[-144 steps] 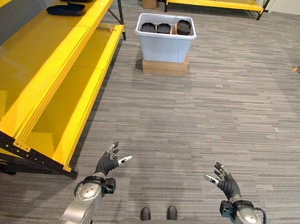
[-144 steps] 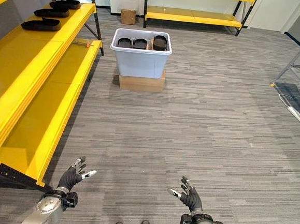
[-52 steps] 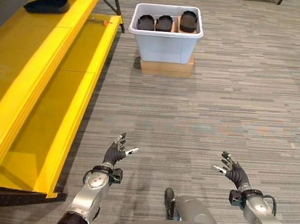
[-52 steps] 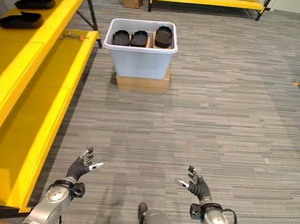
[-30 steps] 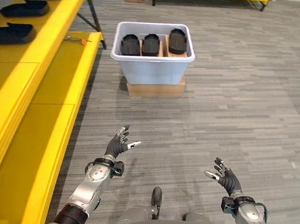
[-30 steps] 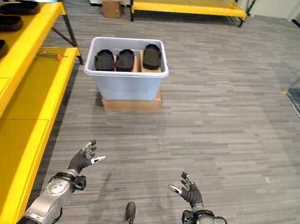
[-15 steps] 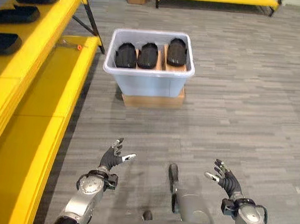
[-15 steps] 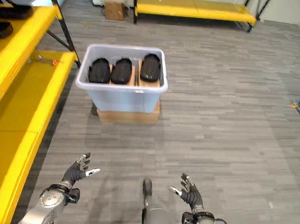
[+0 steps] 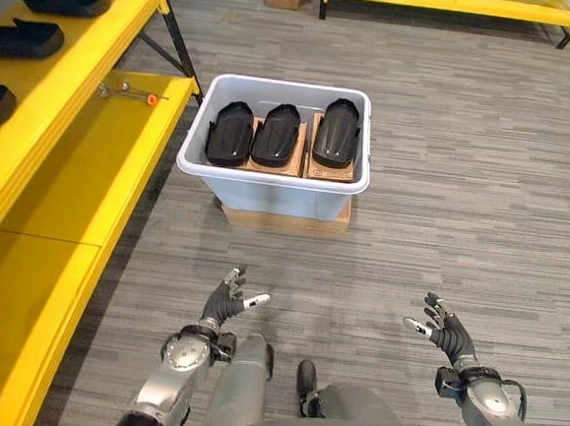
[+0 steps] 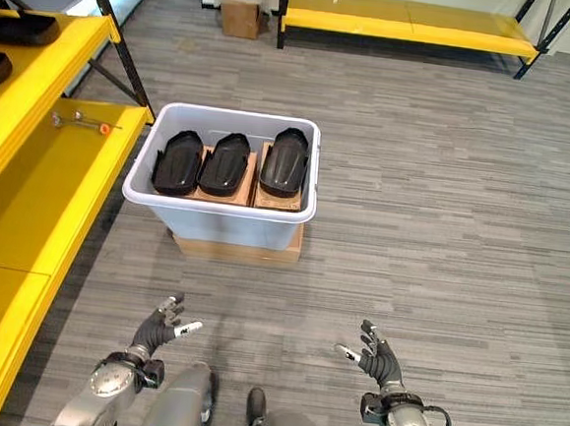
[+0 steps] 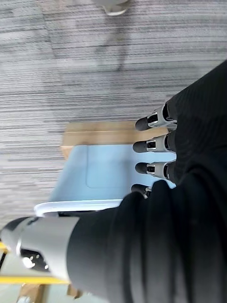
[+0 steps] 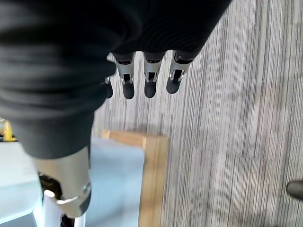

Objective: Move parts from the plastic box to the shelf.

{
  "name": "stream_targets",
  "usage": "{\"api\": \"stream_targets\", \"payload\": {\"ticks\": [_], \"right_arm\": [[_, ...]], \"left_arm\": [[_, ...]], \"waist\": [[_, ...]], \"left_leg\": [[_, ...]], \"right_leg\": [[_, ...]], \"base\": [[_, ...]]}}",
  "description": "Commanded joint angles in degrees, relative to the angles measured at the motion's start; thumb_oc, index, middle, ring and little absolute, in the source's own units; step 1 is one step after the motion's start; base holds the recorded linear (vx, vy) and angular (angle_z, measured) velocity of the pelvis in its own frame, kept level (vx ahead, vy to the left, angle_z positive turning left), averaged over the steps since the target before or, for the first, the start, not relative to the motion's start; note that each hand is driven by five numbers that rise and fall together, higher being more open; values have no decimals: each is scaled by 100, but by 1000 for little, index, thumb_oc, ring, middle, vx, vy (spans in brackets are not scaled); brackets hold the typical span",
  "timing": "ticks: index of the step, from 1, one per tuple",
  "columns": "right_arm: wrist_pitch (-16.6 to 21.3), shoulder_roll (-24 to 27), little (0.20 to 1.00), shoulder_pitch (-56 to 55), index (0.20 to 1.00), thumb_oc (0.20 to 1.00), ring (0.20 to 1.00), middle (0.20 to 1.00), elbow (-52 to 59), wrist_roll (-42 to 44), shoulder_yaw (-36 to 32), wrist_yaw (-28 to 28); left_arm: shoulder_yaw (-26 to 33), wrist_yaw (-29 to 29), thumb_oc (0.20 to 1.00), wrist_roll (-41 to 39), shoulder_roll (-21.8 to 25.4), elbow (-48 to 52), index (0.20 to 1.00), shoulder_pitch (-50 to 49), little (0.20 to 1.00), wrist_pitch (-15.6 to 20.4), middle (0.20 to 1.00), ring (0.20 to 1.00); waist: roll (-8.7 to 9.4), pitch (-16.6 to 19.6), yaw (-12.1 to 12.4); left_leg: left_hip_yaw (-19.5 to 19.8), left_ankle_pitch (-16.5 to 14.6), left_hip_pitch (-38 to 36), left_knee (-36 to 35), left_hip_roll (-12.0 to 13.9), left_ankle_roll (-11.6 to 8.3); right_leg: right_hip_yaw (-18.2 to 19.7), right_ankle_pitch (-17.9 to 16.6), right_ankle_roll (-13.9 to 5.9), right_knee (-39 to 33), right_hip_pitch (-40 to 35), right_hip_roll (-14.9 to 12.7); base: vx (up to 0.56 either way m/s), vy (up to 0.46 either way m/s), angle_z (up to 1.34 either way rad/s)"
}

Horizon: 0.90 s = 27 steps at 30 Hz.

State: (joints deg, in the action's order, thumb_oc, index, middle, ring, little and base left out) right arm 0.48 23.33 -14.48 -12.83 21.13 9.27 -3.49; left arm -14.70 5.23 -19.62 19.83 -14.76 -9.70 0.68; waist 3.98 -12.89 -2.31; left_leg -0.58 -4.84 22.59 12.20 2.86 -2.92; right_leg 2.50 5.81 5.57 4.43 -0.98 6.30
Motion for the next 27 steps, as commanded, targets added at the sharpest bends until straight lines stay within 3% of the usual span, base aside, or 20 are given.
{"api": "stream_targets", "payload": {"ticks": [1, 7, 13, 17, 19, 20, 21, 23, 25, 27], "right_arm": [[269, 179, 1000, -113, 1000, 1000, 1000, 1000, 246, -24, -160, -81], [199, -21, 1000, -168, 1000, 1000, 1000, 1000, 216, -14, -129, 51], [120, -112, 1000, -91, 1000, 1000, 1000, 1000, 278, -56, -31, 129], [129, -153, 1000, -78, 1000, 1000, 1000, 1000, 301, -31, -23, 113], [138, -175, 1000, -53, 1000, 1000, 1000, 1000, 305, -27, -10, 109], [154, -172, 1000, 6, 1000, 1000, 1000, 1000, 306, -36, 25, 92], [172, -175, 1000, 34, 1000, 1000, 1000, 1000, 331, -19, 63, 75], [177, -190, 1000, 0, 1000, 1000, 1000, 1000, 352, -36, 66, 67], [184, -180, 1000, 11, 1000, 1000, 1000, 1000, 313, -6, 85, 76], [207, -167, 1000, 20, 1000, 1000, 1000, 1000, 320, 27, 94, 80]], "left_arm": [[40, 51, 1000, 68, 213, 405, 1000, -46, 1000, 295, 1000, 1000], [60, 38, 1000, -1, 219, 428, 1000, -12, 1000, 353, 1000, 1000], [71, 36, 1000, -42, 377, 460, 1000, -33, 1000, 296, 1000, 1000], [64, 40, 1000, -37, 396, 480, 1000, -17, 1000, 258, 1000, 1000], [63, 51, 1000, -38, 403, 475, 1000, 6, 1000, 248, 1000, 1000], [59, 79, 1000, -36, 462, 494, 1000, 53, 1000, 255, 1000, 1000], [94, 86, 1000, -33, 518, 547, 1000, 50, 1000, 258, 1000, 1000], [134, 72, 1000, -6, 489, 530, 1000, 0, 1000, 249, 1000, 1000], [123, 33, 1000, -21, 465, 502, 1000, -16, 1000, 272, 1000, 1000], [129, 18, 1000, -33, 467, 485, 1000, -19, 1000, 281, 1000, 1000]], "waist": [[-277, 201, -51], [-286, 448, -66], [-228, 674, -8], [-214, 687, -22], [-243, 633, -47], [-307, 475, -112], [-425, 344, -160], [-487, 332, -173], [-519, 312, -249], [-496, 285, -270]], "left_leg": [[71, 1347, -688, -676, 159, -73], [-115, 1000, -958, -581, -78, 79], [-294, 468, -908, -251, -356, 298], [-273, 205, -907, -48, -491, 436], [-231, 151, -1016, -79, -562, 514], [-227, 133, -1193, -185, -588, 589], [-219, 152, -1396, -347, -554, 619], [-244, 140, -1571, -452, -530, 609], [-175, 175, -1756, -613, -516, 591], [-180, 175, -1856, -673, -533, 577]], "right_leg": [[88, 171, -767, 406, 58, -459], [207, 271, -1003, 244, -321, -852], [196, 79, -1278, 63, -371, -1320], [199, -79, -1354, 366, -273, -1445], [246, -421, -1345, 949, 40, -1430], [240, -797, -1288, 1591, 467, -1369], [93, -750, -1202, 1975, 761, -1313], [-196, -566, -1171, 1943, 861, -1340], [-235, -165, -1120, 1688, 1135, -941], [-273, -139, -1117, 1520, 1188, -830]], "base": [[380, 214, -48], [227, 177, -53], [187, 170, 4], [123, 119, 18], [51, 117, 2], [36, 188, 0], [60, 189, -2], [128, 101, 9], [146, 23, 2], [121, -23, -7]]}}
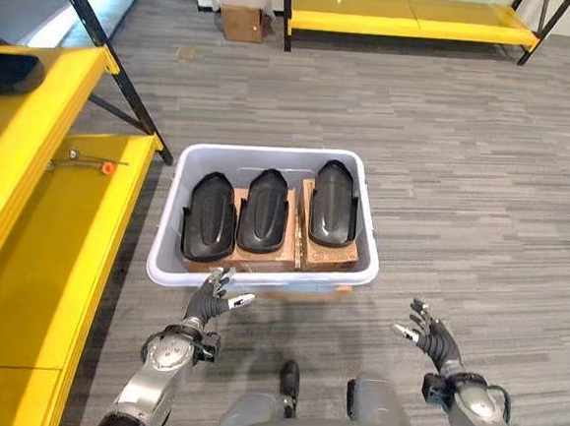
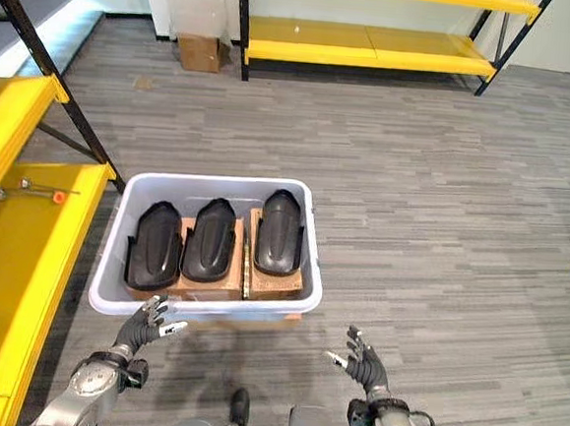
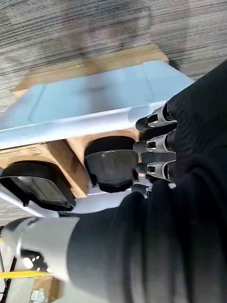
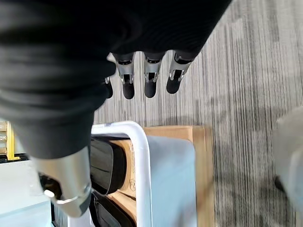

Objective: Move parts from the plastic box to the shelf.

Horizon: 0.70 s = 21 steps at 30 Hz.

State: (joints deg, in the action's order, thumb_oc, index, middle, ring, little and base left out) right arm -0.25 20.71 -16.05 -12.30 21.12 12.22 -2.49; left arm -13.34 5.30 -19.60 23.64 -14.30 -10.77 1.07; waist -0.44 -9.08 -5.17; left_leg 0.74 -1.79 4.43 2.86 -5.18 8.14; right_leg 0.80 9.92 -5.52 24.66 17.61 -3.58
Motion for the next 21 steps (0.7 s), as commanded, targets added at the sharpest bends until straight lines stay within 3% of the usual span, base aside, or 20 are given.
{"api": "stream_targets", "payload": {"ticks": [1, 5, 15, 17, 19, 21], "right_arm": [[297, 127, 1000, 192, 1000, 1000, 1000, 1000, 262, 36, -187, -29], [266, 212, 1000, 80, 1000, 1000, 1000, 1000, 226, 28, -200, 15], [230, 283, 1000, -23, 1000, 1000, 1000, 1000, 257, 53, -227, 48], [236, 287, 1000, -2, 1000, 1000, 1000, 1000, 251, 67, -244, 36], [286, 334, 1000, 72, 1000, 1000, 1000, 1000, 236, 143, -298, -6], [305, 382, 1000, 129, 1000, 1000, 1000, 1000, 218, 141, -297, -38]], "left_arm": [[1, 17, 1000, -46, 62, 422, 1000, 58, 1000, 250, 1000, 1000], [-43, -42, 1000, 3, -89, 349, 1000, -79, 1000, 244, 1000, 1000], [-106, -57, 1000, -16, -115, 360, 1000, -130, 1000, 163, 1000, 1000], [-103, -52, 1000, -20, -146, 374, 1000, -90, 1000, 158, 1000, 1000], [-105, -43, 1000, -60, -167, 368, 1000, 45, 1000, 189, 1000, 1000], [-59, -12, 1000, -68, -211, 340, 1000, 66, 1000, 209, 1000, 1000]], "waist": [[0, -91, 4], [101, 32, 81], [155, 150, 77], [187, 107, 72], [274, -127, 81], [300, -181, 146]], "left_leg": [[-304, -148, -186, 169, 210, -549], [-283, -169, -404, 123, 206, -640], [-240, -148, -510, 99, 360, -785], [-246, -130, -355, 398, 361, -875], [-218, 206, 261, 1522, 355, -1121], [4, 191, 435, 1627, 425, -1096]], "right_leg": [[-277, -667, -29, -1055, -636, 238], [-123, -693, 54, -1810, -1326, 356], [-142, -597, 186, -1987, -1618, 448], [-173, -562, 215, -1984, -1626, 434], [-270, -541, 321, -1875, -1587, 366], [-253, -455, 339, -1688, -1532, 352]], "base": [[145, -46, 16], [154, -115, 16], [3, -92, 4], [-115, -104, 8], [-221, -105, 43], [-79, -3, 53]]}}
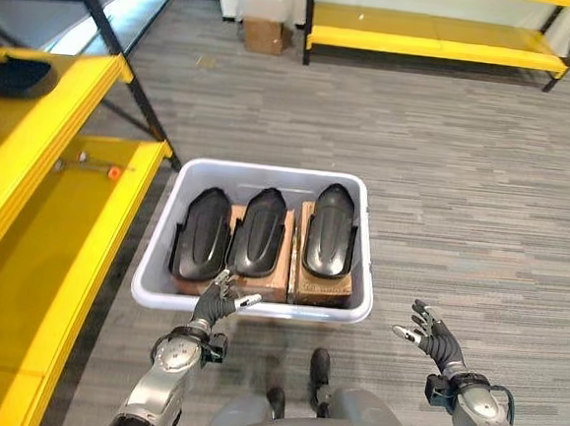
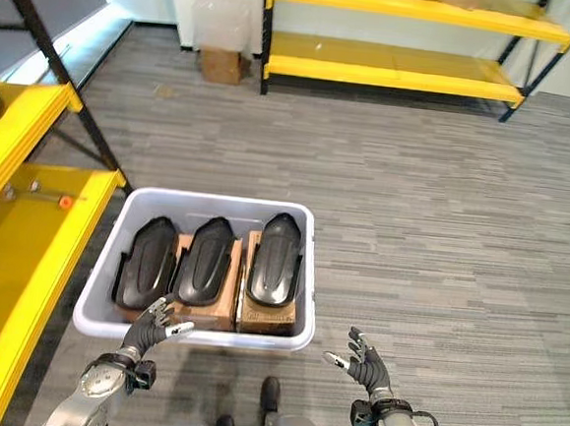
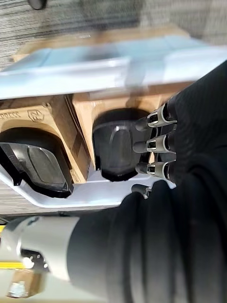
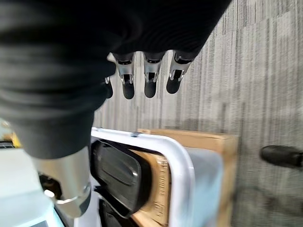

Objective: Move parts from the plastic box to the shelf.

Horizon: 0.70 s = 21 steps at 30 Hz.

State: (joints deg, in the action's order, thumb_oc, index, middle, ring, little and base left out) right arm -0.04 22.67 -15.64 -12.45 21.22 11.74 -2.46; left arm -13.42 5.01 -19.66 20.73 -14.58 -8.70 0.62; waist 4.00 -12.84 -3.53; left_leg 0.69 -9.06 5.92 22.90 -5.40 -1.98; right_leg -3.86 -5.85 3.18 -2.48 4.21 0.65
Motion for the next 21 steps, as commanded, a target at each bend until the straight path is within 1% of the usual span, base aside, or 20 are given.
{"api": "stream_targets", "payload": {"ticks": [1, 2, 3, 4, 5, 6, 7, 9, 10, 11, 12, 14, 17, 19, 21], "right_arm": [[284, 182, 1000, 78, 1000, 1000, 1000, 1000, 222, 127, -266, -61], [288, 159, 1000, 2, 1000, 1000, 1000, 1000, 252, 129, -321, -116], [292, 174, 1000, -3, 1000, 1000, 1000, 1000, 267, 186, -375, -144], [291, 177, 1000, -5, 1000, 1000, 1000, 1000, 268, 187, -376, -145], [303, 172, 1000, -9, 1000, 1000, 1000, 1000, 277, 220, -427, -186], [289, 157, 1000, -9, 1000, 1000, 1000, 1000, 276, 230, -431, -166], [274, 128, 1000, -32, 1000, 1000, 1000, 1000, 285, 213, -445, -151], [267, 79, 1000, -50, 1000, 1000, 1000, 1000, 303, 221, -487, -155], [266, 78, 1000, -51, 1000, 1000, 1000, 1000, 304, 221, -487, -155], [270, 62, 1000, -27, 1000, 1000, 1000, 1000, 320, 236, -490, -166], [253, 16, 1000, -28, 1000, 1000, 1000, 1000, 341, 255, -519, -167], [253, 2, 1000, -43, 1000, 1000, 1000, 1000, 387, 251, -544, -162], [247, -22, 1000, -30, 1000, 1000, 1000, 1000, 377, 246, -542, -170], [266, -21, 1000, 29, 1000, 1000, 1000, 1000, 387, 231, -541, -200], [273, -16, 1000, 53, 1000, 1000, 1000, 1000, 389, 208, -552, -222]], "left_arm": [[-26, 22, 1000, -72, 72, 383, 1000, -159, 1000, 248, 1000, 1000], [-36, 55, 1000, -97, 48, 428, 1000, -206, 1000, 250, 1000, 1000], [-45, 75, 1000, -75, 69, 438, 1000, -187, 1000, 253, 1000, 1000], [-47, 75, 1000, -74, 67, 438, 1000, -188, 1000, 252, 1000, 1000], [-5, 125, 1000, -67, 35, 455, 1000, -181, 1000, 272, 1000, 1000], [12, 117, 1000, -96, 25, 448, 1000, -196, 1000, 279, 1000, 1000], [37, 105, 1000, -102, 8, 447, 1000, -238, 1000, 296, 1000, 1000], [45, 83, 1000, -118, 61, 466, 1000, -244, 1000, 316, 1000, 1000], [45, 83, 1000, -118, 62, 466, 1000, -245, 1000, 316, 1000, 1000], [48, 95, 1000, -110, 98, 470, 1000, -214, 1000, 320, 1000, 1000], [80, 95, 1000, -116, 168, 491, 1000, -195, 1000, 327, 1000, 1000], [91, 90, 1000, -114, 218, 469, 1000, -215, 1000, 344, 1000, 1000], [93, 103, 1000, -119, 262, 474, 1000, -225, 1000, 352, 1000, 1000], [125, 143, 1000, -148, 308, 480, 1000, -234, 1000, 351, 1000, 1000], [147, 159, 1000, -157, 320, 480, 1000, -242, 1000, 354, 1000, 1000]], "waist": [[-116, 236, -35], [-99, 326, -34], [-208, 375, -34], [-211, 375, -33], [-314, 387, -7], [-354, 416, -30], [-390, 458, -52], [-427, 463, -40], [-424, 461, -35], [-424, 458, -23], [-429, 454, -34], [-423, 478, -34], [-415, 496, -32], [-379, 521, -7], [-351, 531, 11]], "left_leg": [[-38, 900, 248, -581, 741, -73], [7, 1184, 113, -1294, 1427, -143], [165, 1501, -8, -1825, 1779, -239], [162, 1522, -29, -1864, 1784, -245], [508, 1594, -23, -1783, 1720, -364], [454, 1443, -84, -1851, 1665, -377], [333, 1348, -140, -1902, 1631, -389], [251, 1243, -195, -1891, 1545, -382], [245, 1239, -199, -1888, 1542, -379], [219, 1169, -185, -1829, 1459, -353], [95, 1083, -166, -1778, 1379, -348], [4, 981, -150, -1716, 1307, -318], [-40, 904, -134, -1676, 1244, -284], [-112, 798, -84, -1593, 1162, -243], [-123, 767, -57, -1572, 1138, -232]], "right_leg": [[239, 1164, -572, 1084, -175, -142], [271, 1297, -650, 1232, -155, -291], [317, 1432, -694, 1358, -99, -336], [316, 1440, -689, 1370, -96, -332], [439, 1519, -744, 1411, -146, -430], [457, 1532, -760, 1383, -199, -464], [482, 1508, -794, 1341, -265, -520], [518, 1443, -862, 1257, -343, -656], [522, 1442, -864, 1252, -348, -659], [550, 1373, -916, 1200, -364, -749], [535, 1298, -968, 1142, -364, -854], [533, 1226, -1037, 1058, -374, -950], [524, 1180, -1093, 967, -407, -1023], [486, 1110, -1170, 844, -435, -1126], [458, 1077, -1195, 781, -449, -1157]], "base": [[117, 142, -2], [186, 237, -26], [167, 204, -3], [147, 246, 89], [119, 191, 79], [176, 256, 42], [144, 187, -75], [107, 166, -72], [58, 135, -42], [57, 183, -33], [80, 243, -15], [73, 183, -8], [55, 101, -4], [65, 115, 2], [40, 47, 2]]}}
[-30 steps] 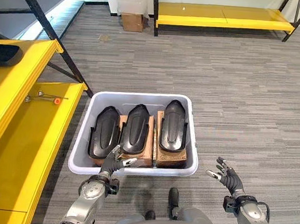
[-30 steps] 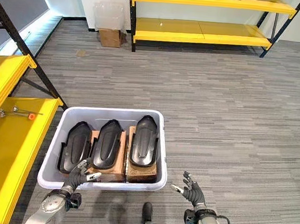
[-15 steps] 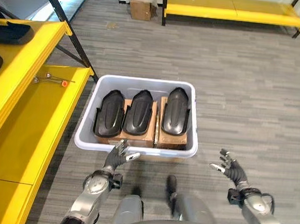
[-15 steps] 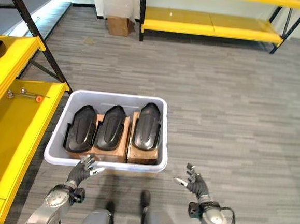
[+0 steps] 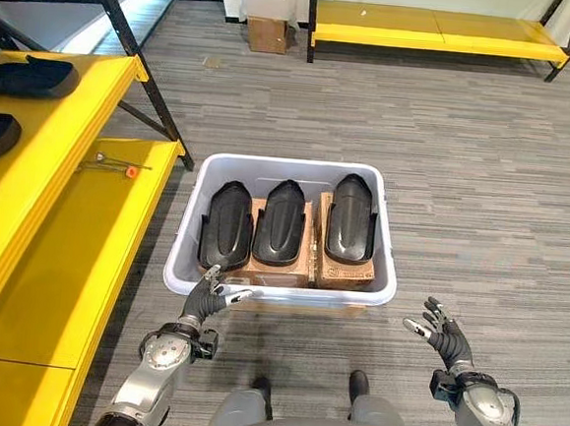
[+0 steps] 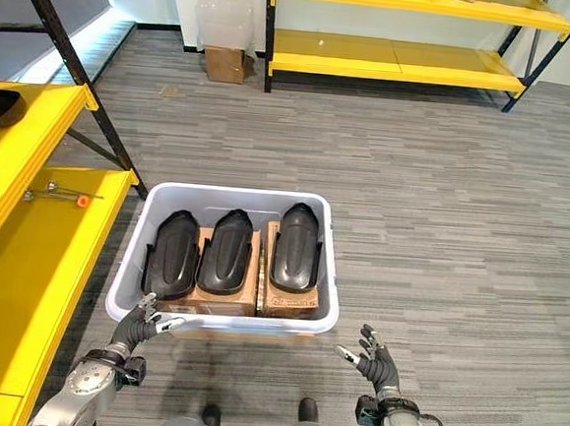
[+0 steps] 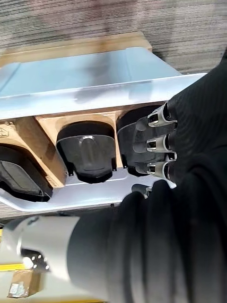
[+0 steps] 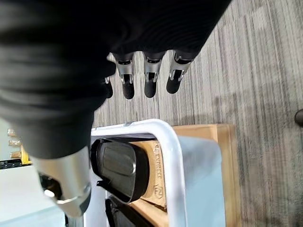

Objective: Move parts from the plastic box to the shelf.

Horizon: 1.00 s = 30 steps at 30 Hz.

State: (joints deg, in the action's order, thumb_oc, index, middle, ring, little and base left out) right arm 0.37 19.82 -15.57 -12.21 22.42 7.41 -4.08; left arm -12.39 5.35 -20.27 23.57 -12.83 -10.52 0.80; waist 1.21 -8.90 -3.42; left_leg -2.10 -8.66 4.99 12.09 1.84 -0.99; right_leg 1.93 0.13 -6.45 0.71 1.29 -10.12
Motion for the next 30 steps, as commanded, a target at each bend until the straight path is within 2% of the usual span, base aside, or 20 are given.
{"api": "stream_targets", "payload": {"ticks": [1, 12, 17, 20, 22, 30], "right_arm": [[240, 270, 1000, 56, 1000, 1000, 1000, 1000, 373, 86, -123, -69], [384, 395, 1000, 498, 1000, 1000, 1000, 1000, 647, -164, -183, -255], [501, 441, 1000, 1193, 1000, 1000, 1000, 1000, 716, -385, 37, -515], [519, 436, 1000, 1664, 1000, 1000, 1000, 1000, 718, -422, 238, -642], [556, 424, 1000, 2402, 1000, 1000, 1000, 1000, 559, -439, 469, -922], [523, 299, 1000, 3560, 1000, 1000, 1000, 1000, -150, -273, 762, -1385]], "left_arm": [[51, 124, 1000, -94, 38, 305, 1000, -62, 1000, 336, 1000, 1000], [333, 255, 1000, -155, 67, 603, 1000, -64, 1000, 437, 1000, 1000], [373, 400, 1000, -212, 89, 740, 1000, 99, 1000, 530, 1000, 1000], [345, 490, 1000, -256, 106, 854, 1000, 223, 1000, 569, 1000, 1000], [257, 587, 1000, -358, 163, 1033, 1000, 432, 1000, 676, 1000, 1000], [28, 652, 1000, -568, 291, 1292, 1000, 640, 1000, 794, 1000, 1000]], "waist": [[-62, 142, 6], [16, 124, 93], [15, 21, 177], [-8, -69, 237], [-67, -243, 322], [-200, -466, 472]], "left_leg": [[150, 713, 47, -493, 401, -323], [65, 669, 167, -511, 383, -286], [79, 689, 326, -482, 375, -279], [112, 710, 483, -445, 361, -280], [183, 759, 817, -343, 314, -282], [241, 863, 1237, -272, 244, -255]], "right_leg": [[-128, 465, -244, 427, -162, -92], [-196, 321, -314, 185, -110, -158], [-239, 276, -303, 118, -4, -171], [-269, 245, -285, 109, 117, -171], [-307, 199, -263, 165, 409, -195], [-294, 97, -226, 319, 908, -210]], "base": [[0, 0, 0], [6, 4, 0], [-25, -1, 0], [-86, -8, 7], [-187, -16, 15], [-89, 7, 6]]}}
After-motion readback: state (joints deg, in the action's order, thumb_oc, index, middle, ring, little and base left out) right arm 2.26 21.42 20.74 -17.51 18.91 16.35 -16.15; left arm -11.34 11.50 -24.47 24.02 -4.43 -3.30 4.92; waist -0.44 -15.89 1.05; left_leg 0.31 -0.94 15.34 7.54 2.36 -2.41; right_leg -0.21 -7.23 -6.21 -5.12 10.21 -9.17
